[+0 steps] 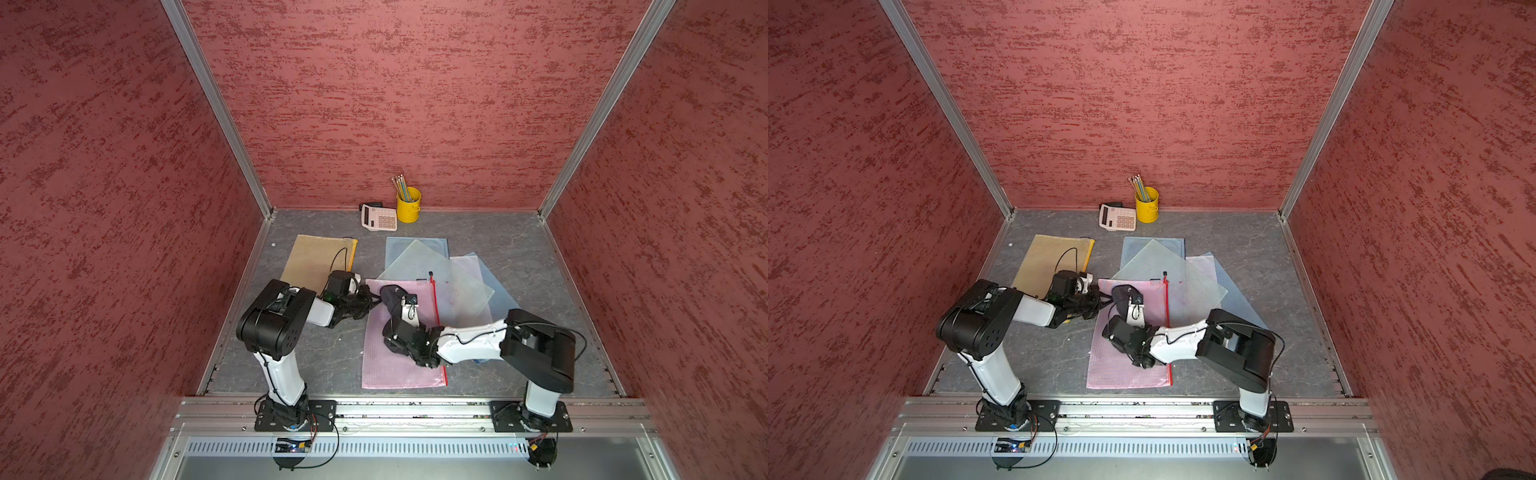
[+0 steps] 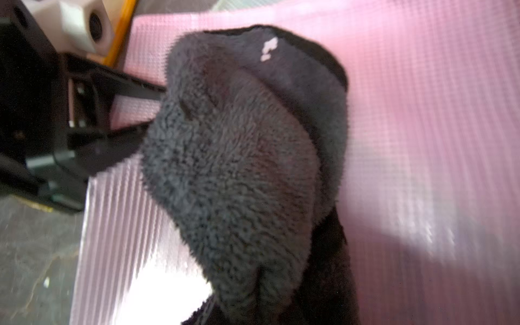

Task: Wipe the document bag
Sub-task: Wipe the dirt from the document bag.

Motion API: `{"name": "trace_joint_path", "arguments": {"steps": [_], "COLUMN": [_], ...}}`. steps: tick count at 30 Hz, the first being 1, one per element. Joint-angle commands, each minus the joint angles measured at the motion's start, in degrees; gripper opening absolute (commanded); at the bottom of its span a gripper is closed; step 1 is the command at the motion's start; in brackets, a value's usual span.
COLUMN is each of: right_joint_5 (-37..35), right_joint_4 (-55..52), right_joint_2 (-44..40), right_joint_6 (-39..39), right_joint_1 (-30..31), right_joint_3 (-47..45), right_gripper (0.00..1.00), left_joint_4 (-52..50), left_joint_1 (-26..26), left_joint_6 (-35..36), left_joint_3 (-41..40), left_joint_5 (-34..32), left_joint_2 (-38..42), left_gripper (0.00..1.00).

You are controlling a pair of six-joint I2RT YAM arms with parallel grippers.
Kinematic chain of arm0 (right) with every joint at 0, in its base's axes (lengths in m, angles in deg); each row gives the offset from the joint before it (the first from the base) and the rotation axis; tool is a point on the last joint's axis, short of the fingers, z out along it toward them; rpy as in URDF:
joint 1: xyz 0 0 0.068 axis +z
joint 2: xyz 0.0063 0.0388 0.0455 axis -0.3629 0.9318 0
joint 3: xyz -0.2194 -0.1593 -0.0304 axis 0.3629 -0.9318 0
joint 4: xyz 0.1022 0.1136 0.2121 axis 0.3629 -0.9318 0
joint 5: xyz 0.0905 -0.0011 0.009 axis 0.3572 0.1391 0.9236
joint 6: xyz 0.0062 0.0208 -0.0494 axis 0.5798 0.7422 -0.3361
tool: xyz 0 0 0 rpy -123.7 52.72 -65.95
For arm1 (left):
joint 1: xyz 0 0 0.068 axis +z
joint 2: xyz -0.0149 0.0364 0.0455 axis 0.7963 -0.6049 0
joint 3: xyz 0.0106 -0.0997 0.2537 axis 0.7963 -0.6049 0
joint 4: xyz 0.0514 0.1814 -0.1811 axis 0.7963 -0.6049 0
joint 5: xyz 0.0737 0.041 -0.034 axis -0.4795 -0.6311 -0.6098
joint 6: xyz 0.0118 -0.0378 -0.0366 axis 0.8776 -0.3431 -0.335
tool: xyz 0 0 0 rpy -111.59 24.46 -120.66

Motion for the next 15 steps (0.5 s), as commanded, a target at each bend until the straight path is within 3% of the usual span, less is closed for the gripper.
{"name": "trace_joint_path", "arguments": {"steps": [1, 4, 6, 10, 15], "right_joint_5": [11.3, 6.3, 1.5, -1.8, -0.4], "right_joint_4": [-24.0, -32.1, -31.9, -15.5, 1.2], "right_joint_2": [-2.3, -8.8, -11.8, -10.6, 2.5], "right_joint_6": [11.5, 11.3, 7.3, -4.8, -15.7], "right_joint_1": [6.9, 6.5, 2.2, -5.5, -8.4], "right_joint_3": [-6.2, -3.4, 1.3, 9.5, 18.2], "right_gripper": [0.00, 0.00, 0.00, 0.00, 0.00], "left_joint_4": [-0.3, -0.8, -1.0, -4.9, -5.0], "left_joint_1": [1.5, 1.5, 1.3, 0.8, 0.7], "left_joint_6": [0.4, 0.6, 1.3, 3.4, 3.5], "left_joint_3": [0.7, 1.1, 1.3, 1.7, 1.4], "left_joint_5": [-0.4, 0.2, 0.7, 0.7, 0.6], "left_joint_2": [0.5, 0.8, 0.8, 1.8, 2.1], "left_gripper": [0.00, 0.00, 0.00, 0.00, 0.00]}}
